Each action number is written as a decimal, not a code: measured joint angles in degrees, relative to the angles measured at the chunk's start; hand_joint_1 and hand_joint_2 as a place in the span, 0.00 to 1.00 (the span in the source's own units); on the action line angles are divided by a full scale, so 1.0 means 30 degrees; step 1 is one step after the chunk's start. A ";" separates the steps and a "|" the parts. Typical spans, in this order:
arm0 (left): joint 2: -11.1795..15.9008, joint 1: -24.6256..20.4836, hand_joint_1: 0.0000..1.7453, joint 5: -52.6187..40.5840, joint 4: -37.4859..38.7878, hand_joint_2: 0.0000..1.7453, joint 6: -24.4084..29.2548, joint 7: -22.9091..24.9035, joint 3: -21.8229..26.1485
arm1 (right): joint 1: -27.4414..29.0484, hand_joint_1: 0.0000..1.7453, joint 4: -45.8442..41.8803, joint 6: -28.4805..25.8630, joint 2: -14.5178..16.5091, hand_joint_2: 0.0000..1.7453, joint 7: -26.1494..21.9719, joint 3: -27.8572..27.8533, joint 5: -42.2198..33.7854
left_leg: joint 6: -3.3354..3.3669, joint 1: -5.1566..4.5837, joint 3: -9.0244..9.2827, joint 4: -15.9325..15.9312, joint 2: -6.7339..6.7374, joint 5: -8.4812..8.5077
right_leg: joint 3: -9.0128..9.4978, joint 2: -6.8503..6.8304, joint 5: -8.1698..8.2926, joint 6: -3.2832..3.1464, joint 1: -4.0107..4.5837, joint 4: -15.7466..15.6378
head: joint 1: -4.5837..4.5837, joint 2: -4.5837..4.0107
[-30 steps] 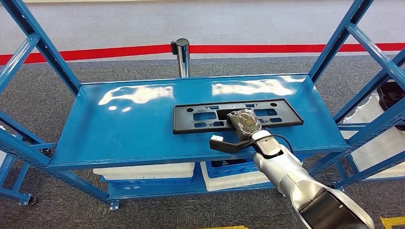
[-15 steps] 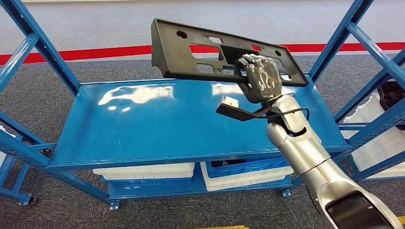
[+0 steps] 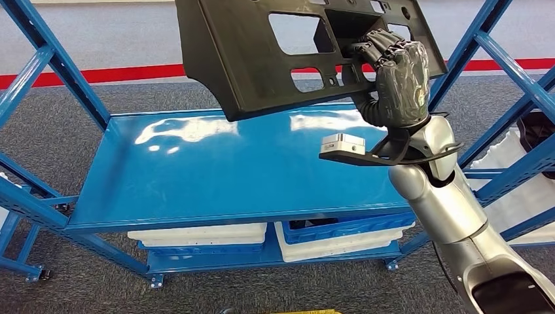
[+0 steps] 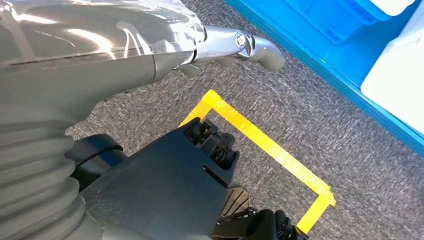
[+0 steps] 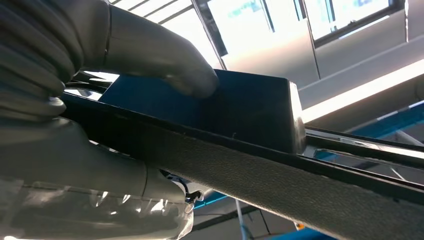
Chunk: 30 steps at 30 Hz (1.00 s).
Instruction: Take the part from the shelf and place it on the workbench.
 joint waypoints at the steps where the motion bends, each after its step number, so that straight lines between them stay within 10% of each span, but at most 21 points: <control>1: 0.0000 -0.0002 0.00 0.0013 -0.0002 1.00 -0.0002 -0.0020 0.0000 | 0.0000 1.00 -0.0113 0.0000 -0.0004 1.00 0.0000 0.0004 0.0000 | 0.0000 0.0000 0.0000 0.0000 0.0000 0.0000 | 0.0000 0.0000 0.0000 0.0000 0.0000 0.0000 | -0.0002 0.0000; 30: 0.0341 0.0029 0.00 0.0231 -0.0002 1.00 0.0326 0.1971 -0.0169 | 0.1014 1.00 -0.0749 -0.0628 -0.0131 1.00 -0.0157 0.0166 -0.0197 | 0.0018 -0.0045 -0.0005 0.0013 -0.0003 -0.0021 | 0.0005 -0.0001 0.0002 0.0009 -0.0032 -0.0007 | -0.0015 0.0000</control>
